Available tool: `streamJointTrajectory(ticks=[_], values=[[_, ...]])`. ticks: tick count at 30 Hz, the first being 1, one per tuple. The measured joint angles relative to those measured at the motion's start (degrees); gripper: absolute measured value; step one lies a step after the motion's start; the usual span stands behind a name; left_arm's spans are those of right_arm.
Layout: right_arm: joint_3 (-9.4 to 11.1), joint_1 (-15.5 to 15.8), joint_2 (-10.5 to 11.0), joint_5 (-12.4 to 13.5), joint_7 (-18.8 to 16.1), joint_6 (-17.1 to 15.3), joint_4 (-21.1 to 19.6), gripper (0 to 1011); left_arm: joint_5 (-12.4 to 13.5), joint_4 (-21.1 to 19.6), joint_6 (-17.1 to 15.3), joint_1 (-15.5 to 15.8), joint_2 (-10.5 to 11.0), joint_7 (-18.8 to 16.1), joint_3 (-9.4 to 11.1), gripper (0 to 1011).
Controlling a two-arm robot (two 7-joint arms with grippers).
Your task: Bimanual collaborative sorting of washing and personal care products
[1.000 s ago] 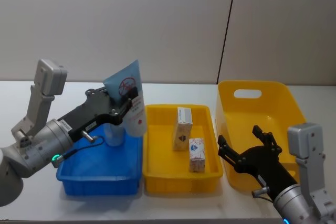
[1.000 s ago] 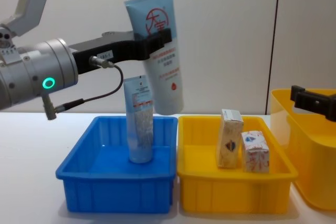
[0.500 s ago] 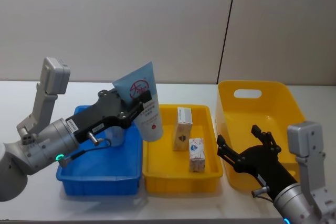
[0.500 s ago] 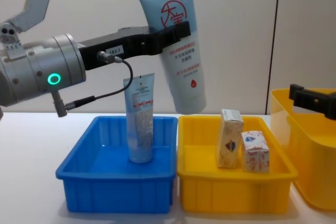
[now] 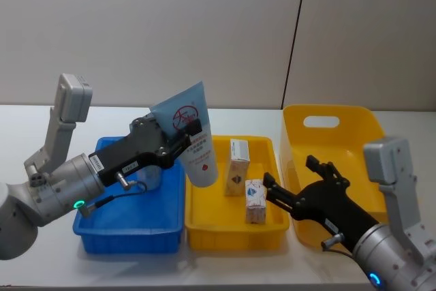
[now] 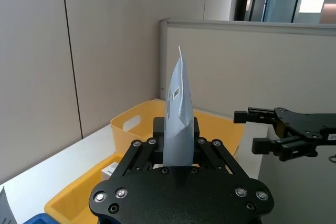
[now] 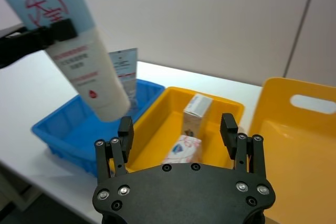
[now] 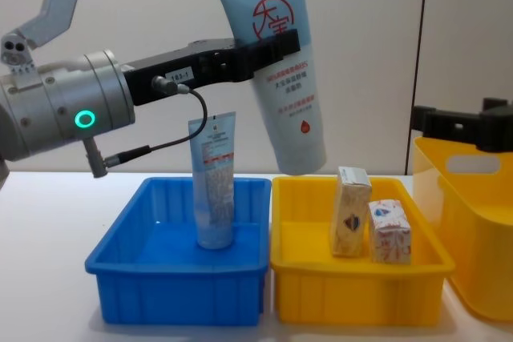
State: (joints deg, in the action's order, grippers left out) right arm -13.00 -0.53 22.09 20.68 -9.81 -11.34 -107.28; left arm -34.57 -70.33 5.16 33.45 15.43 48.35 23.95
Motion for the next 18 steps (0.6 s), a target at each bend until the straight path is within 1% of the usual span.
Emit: streamJointTrajectory(ticks=[2, 4, 5, 7, 8, 11, 15, 18], values=[[-0.4, -0.6, 0.6, 0.5, -1.1, -1.6, -0.8, 1003, -0.1, 0.1, 0.0, 0.1, 0.0, 0.2, 0.0, 224], [-0.8, -0.9, 1.0, 0.7, -1.7, -2.5, -1.2, 1003, -0.2, 0.1, 0.0, 0.1, 0.0, 0.3, 0.1, 224], [-1.2, -1.3, 1.4, 0.9, -2.5, -3.5, -1.5, 1003, -0.2, 0.1, 0.0, 0.1, 0.0, 0.4, 0.1, 225], [-1.8, -1.9, 1.9, 1.0, -3.1, -4.2, -1.9, 1003, -0.3, 0.1, -0.1, 0.1, 0.0, 0.5, 0.1, 224], [-2.4, -2.4, 2.3, 1.0, -3.7, -5.1, -2.1, 1003, -0.3, 0.2, -0.1, 0.2, 0.0, 0.5, 0.1, 225], [-3.2, -3.1, 2.8, 0.8, -4.4, -5.9, -2.3, 1003, -0.4, 0.2, -0.1, 0.2, 0.0, 0.7, 0.1, 224], [-4.9, -4.5, 3.4, -0.5, -5.2, -6.9, -2.2, 1003, -0.5, 0.2, -0.1, 0.2, 0.0, 0.8, 0.2, 225], [-5.8, -5.1, 3.6, -1.5, -5.2, -7.0, -1.9, 1003, -0.5, 0.2, -0.1, 0.2, 0.0, 0.9, 0.2, 224]])
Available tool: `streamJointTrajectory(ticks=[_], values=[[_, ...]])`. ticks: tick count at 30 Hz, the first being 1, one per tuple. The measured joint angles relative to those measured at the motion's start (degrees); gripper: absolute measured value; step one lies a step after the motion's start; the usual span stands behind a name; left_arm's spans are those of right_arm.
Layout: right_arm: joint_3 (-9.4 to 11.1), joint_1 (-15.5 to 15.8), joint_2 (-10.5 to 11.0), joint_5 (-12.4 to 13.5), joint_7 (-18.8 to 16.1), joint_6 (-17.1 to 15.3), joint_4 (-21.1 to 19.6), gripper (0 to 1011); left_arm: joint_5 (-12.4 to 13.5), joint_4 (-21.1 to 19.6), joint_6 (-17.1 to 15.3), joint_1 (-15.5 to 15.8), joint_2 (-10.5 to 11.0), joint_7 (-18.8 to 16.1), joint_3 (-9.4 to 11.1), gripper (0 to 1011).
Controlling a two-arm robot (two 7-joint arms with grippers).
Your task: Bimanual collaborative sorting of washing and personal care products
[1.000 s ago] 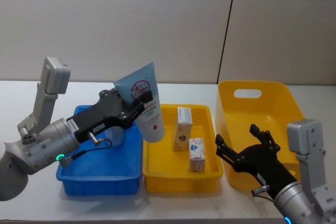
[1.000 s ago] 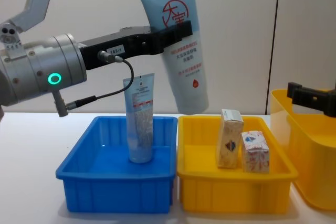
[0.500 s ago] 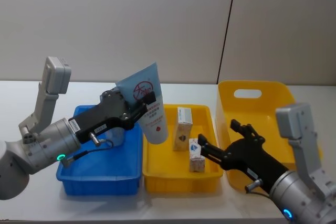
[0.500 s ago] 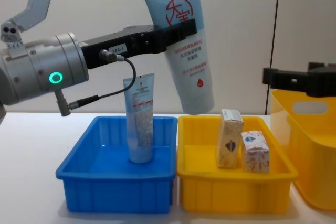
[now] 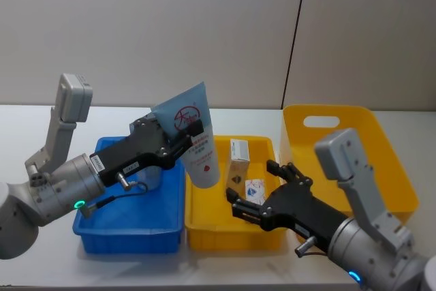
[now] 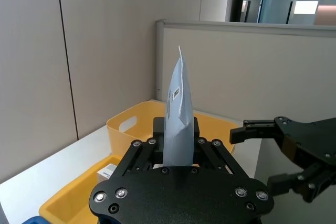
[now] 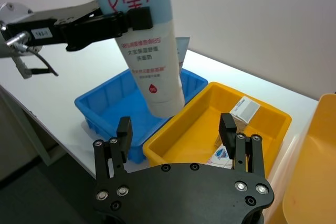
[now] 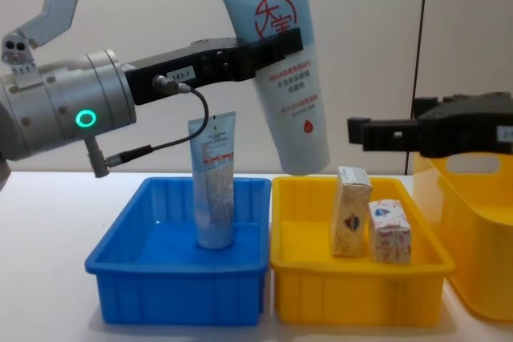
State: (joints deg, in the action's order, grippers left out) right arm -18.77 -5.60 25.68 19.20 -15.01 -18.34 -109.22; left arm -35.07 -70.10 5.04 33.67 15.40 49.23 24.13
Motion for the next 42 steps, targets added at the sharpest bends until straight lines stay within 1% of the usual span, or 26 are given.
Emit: streamJointTrajectory(ticks=[3, 7, 10, 12, 13, 14, 19, 22, 28, 29, 32, 40, 41, 42], values=[[-1.1, -0.8, 0.0, -1.4, 0.1, 0.1, 0.6, 1003, 0.0, 0.0, 0.0, 0.0, 0.0, 0.0, 0.0, 224], [-2.6, -1.7, -0.3, -3.9, 0.9, 1.1, 1.7, 1003, -0.1, 0.1, 0.0, 0.0, 0.0, 0.1, 0.0, 225], [-3.4, -2.3, -0.6, -5.1, 1.5, 1.9, 2.4, 1003, -0.1, 0.1, 0.0, 0.0, 0.0, 0.1, 0.0, 225], [-4.4, -3.0, -1.2, -6.9, 2.3, 2.9, 3.5, 1003, -0.1, 0.1, 0.0, 0.1, 0.0, 0.2, 0.0, 225], [-4.4, -3.0, -1.2, -6.9, 2.3, 2.9, 3.5, 1003, -0.1, 0.1, 0.0, 0.1, 0.0, 0.2, 0.0, 225], [-5.0, -3.4, -1.7, -7.8, 2.7, 3.5, 4.1, 1003, -0.1, 0.1, 0.0, 0.1, 0.0, 0.2, 0.0, 224], [-6.8, -4.9, -3.2, -10.4, 3.6, 5.1, 6.5, 1003, -0.1, 0.1, 0.0, 0.1, 0.0, 0.2, 0.0, 224], [-7.6, -5.6, -4.0, -11.3, 4.0, 5.6, 7.6, 1003, -0.1, 0.1, 0.0, 0.1, 0.0, 0.2, 0.0, 224], [-9.4, -7.5, -6.3, -13.6, 5.0, 6.8, 10.8, 1003, -0.1, 0.1, 0.0, 0.1, 0.0, 0.2, 0.0, 224], [-9.4, -7.5, -6.3, -13.6, 5.0, 6.8, 10.8, 1003, -0.1, 0.1, 0.0, 0.1, 0.0, 0.2, 0.0, 224], [-9.9, -8.2, -7.3, -14.6, 5.6, 7.1, 12.1, 1003, -0.1, 0.1, 0.0, 0.1, 0.0, 0.2, 0.0, 224], [-11.1, -10.0, -10.4, -17.3, 8.2, 7.9, 16.1, 1003, -0.1, 0.1, 0.0, 0.1, 0.0, 0.2, 0.0, 225], [-11.4, -10.4, -11.1, -17.9, 8.9, 8.2, 17.1, 1003, -0.1, 0.1, 0.0, 0.1, 0.0, 0.2, 0.0, 225], [-11.4, -10.4, -11.1, -17.9, 8.9, 8.2, 17.1, 1003, -0.1, 0.1, 0.0, 0.1, 0.0, 0.2, 0.0, 225]])
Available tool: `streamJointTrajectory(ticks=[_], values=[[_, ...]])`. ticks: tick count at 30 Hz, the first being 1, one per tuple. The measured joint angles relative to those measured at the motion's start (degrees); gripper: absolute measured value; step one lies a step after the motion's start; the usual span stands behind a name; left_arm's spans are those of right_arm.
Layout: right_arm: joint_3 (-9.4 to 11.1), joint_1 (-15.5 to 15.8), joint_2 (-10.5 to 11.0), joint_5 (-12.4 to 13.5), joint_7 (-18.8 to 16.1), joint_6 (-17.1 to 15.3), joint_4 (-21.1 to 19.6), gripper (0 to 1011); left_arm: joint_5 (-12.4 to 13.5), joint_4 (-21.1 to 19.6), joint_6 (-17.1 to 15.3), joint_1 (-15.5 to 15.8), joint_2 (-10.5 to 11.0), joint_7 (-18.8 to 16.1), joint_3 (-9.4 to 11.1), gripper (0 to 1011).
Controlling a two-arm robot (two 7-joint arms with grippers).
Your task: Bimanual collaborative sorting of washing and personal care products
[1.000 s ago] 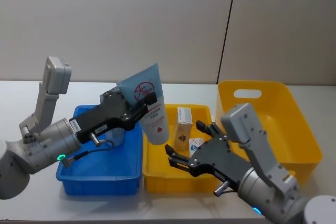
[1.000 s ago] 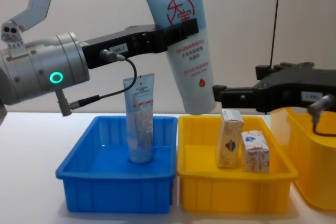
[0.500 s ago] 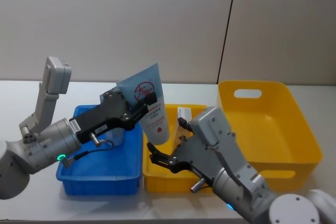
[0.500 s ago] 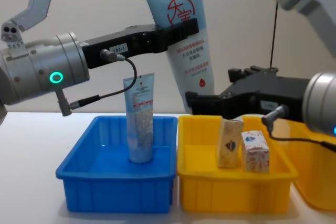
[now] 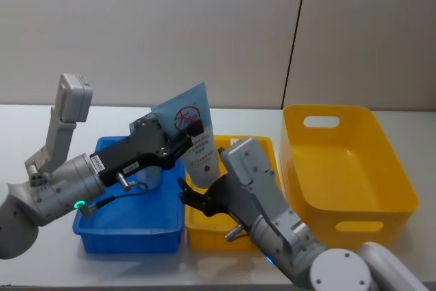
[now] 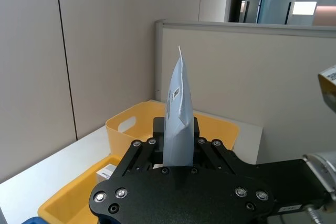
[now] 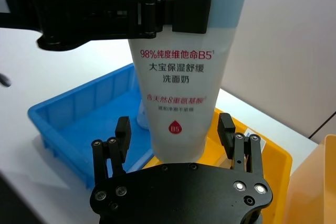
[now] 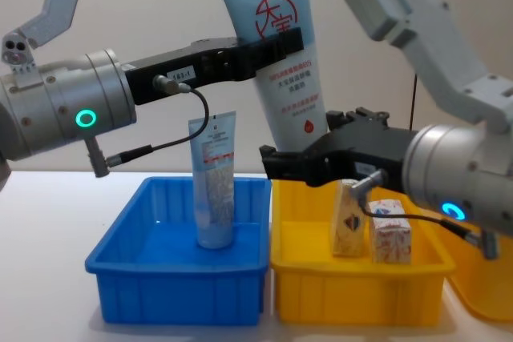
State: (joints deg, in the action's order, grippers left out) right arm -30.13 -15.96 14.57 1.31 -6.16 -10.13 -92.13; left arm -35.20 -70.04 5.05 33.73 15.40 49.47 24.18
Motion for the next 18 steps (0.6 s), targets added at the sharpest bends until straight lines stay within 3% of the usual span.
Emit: streamJointTrajectory(ticks=[11, 18], values=[[-1.2, -2.4, -4.3, -3.5, 4.2, 3.1, 6.1, 1003, 0.0, 0.0, 0.0, 0.0, 0.0, 0.0, 0.0, 224], [-1.5, -3.1, -5.7, -4.6, 5.6, 4.1, 8.1, 860, 0.0, 0.0, 0.0, 0.0, 0.0, 0.0, 0.0, 224]])
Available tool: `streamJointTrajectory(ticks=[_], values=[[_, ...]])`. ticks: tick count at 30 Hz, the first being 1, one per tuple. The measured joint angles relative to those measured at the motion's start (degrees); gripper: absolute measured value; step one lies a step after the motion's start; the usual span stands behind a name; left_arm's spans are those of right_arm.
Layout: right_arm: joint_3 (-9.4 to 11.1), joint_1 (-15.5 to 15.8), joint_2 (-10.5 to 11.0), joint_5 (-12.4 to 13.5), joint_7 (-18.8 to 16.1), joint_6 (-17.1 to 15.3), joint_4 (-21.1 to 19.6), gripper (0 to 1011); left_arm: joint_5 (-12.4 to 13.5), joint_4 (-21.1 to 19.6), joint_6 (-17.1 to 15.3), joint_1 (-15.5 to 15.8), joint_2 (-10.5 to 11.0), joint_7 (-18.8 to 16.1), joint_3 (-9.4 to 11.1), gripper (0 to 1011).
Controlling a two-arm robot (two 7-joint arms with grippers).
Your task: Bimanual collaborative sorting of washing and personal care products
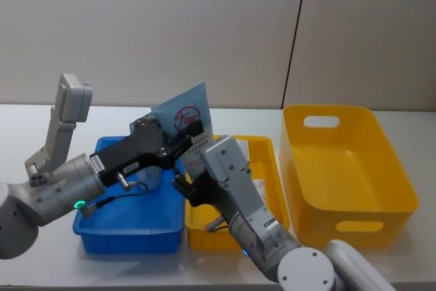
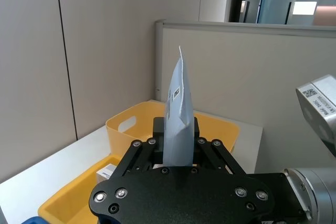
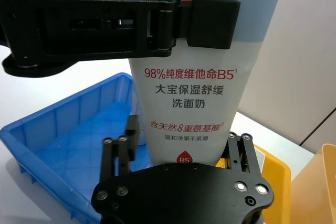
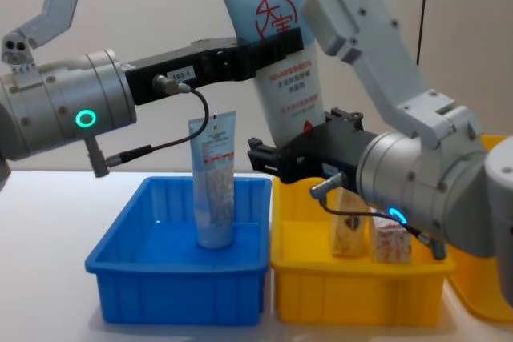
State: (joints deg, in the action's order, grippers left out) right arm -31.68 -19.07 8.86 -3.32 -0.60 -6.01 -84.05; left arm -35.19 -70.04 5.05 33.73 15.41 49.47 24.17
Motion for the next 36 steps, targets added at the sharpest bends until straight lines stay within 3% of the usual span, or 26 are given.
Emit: streamJointTrajectory(ticks=[5, 18, 27, 36], values=[[-0.2, -0.3, -0.7, -0.5, 0.6, 0.5, 1.0, 682, 0.0, 0.0, 0.0, 0.0, 0.0, 0.0, 0.0, 224], [-0.3, -0.7, -1.4, -1.0, 1.3, 1.0, 1.9, 637, 0.0, 0.0, 0.0, 0.0, 0.0, 0.0, 0.0, 245], [0.2, -0.5, -1.4, -1.4, 1.5, 0.8, 1.6, 632, 0.0, 0.0, 0.0, 0.0, -0.1, 0.0, 0.0, 529], [2.0, -0.3, -1.7, -1.8, 3.5, -0.2, 1.4, 632, 0.0, 0.0, 0.0, 0.0, 0.0, 0.0, 0.0, 814]])
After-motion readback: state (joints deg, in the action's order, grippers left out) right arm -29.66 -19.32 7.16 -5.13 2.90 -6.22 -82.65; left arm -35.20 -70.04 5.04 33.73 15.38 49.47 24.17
